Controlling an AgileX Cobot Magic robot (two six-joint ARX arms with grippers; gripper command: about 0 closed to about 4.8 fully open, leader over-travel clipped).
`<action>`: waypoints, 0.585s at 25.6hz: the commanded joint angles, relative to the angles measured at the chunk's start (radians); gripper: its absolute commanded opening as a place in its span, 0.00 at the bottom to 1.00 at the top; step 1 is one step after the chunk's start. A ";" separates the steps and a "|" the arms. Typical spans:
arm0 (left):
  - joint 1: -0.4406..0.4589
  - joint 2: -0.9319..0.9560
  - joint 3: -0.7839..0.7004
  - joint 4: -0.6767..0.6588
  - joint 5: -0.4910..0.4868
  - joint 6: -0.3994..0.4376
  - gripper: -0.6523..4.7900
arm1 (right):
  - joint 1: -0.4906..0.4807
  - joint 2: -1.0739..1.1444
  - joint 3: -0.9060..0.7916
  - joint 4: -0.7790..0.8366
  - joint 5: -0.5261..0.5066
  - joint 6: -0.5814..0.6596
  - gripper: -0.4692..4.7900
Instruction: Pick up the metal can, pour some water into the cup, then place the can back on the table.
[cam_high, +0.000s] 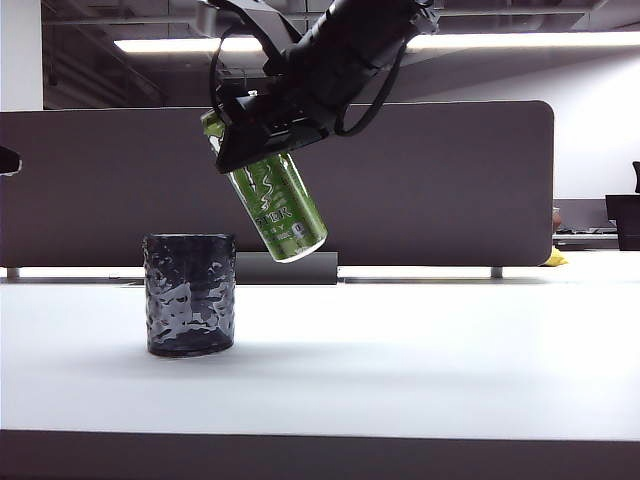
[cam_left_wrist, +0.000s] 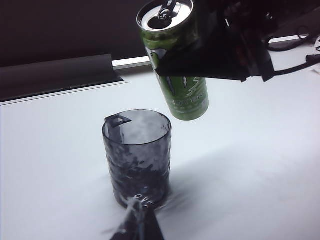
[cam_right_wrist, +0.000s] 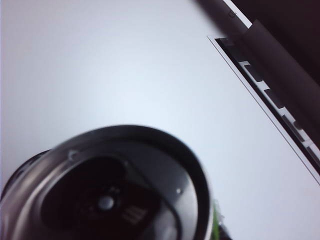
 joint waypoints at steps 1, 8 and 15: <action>0.002 0.001 0.002 0.013 0.000 0.000 0.11 | 0.003 -0.007 0.022 0.006 0.001 -0.042 0.64; 0.002 0.001 0.001 0.013 0.001 0.000 0.11 | 0.004 0.003 0.022 -0.025 0.023 -0.119 0.64; 0.002 0.001 0.001 0.014 0.000 0.000 0.11 | 0.029 0.036 0.061 -0.063 0.080 -0.219 0.64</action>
